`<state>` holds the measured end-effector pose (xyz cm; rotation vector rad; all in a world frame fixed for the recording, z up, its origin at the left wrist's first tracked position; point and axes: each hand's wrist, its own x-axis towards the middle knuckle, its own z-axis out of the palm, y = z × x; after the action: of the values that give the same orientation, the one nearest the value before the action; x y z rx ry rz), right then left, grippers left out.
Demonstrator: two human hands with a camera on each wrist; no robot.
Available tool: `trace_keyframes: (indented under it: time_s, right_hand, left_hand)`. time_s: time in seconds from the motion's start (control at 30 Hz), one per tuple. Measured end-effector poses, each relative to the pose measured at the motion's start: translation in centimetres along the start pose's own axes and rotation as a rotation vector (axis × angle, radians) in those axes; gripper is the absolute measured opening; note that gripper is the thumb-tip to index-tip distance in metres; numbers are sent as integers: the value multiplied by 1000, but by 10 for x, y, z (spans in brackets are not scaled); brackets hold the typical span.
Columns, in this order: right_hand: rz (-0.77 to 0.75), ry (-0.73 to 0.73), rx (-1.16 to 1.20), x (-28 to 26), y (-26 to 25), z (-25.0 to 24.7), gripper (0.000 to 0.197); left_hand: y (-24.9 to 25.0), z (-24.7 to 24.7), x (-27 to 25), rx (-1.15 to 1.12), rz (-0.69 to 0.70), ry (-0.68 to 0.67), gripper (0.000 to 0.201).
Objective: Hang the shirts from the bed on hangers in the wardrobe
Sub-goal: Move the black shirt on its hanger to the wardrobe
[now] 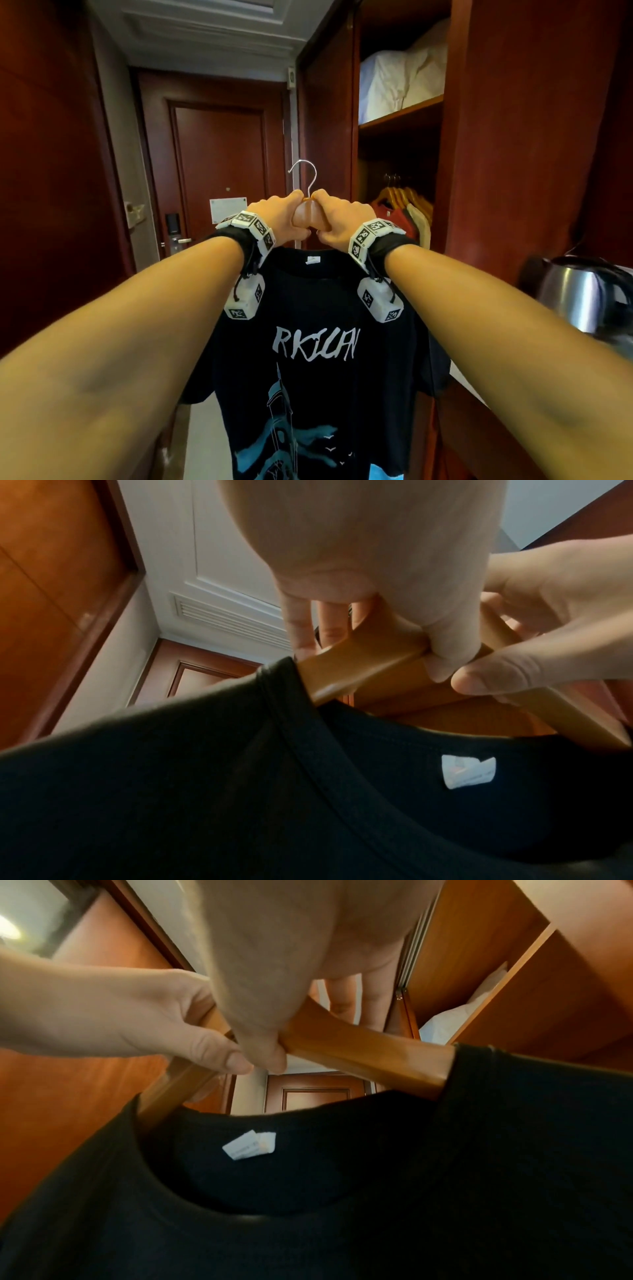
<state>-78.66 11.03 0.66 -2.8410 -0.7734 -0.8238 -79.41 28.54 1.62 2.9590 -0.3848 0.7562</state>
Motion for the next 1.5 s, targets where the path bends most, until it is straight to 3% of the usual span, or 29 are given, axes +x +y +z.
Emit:
trace_keyframes:
  time_s: [0.33, 0.6, 0.9, 1.1, 1.23, 1.5]
  right_hand:
    - [28, -38, -35, 124, 111, 71, 54]
    - [156, -59, -33, 184, 194, 126, 58]
    - [398, -124, -95, 245, 279, 171, 57]
    - [657, -116, -169, 250, 342, 183, 53]
    - [793, -130, -222, 235, 376, 193, 53]
    - [906, -292, -297, 231, 442, 218, 62]
  left_hand:
    - [-18, 81, 163, 45, 28, 32, 45]
    - [-15, 155, 276, -60, 151, 55, 44]
    - [-6, 236, 401, -224, 317, -44, 50]
    - [4, 279, 478, -369, 460, -230, 54]
    - [14, 311, 514, -483, 469, -237, 48]
    - [55, 360, 579, -438, 551, -198, 29]
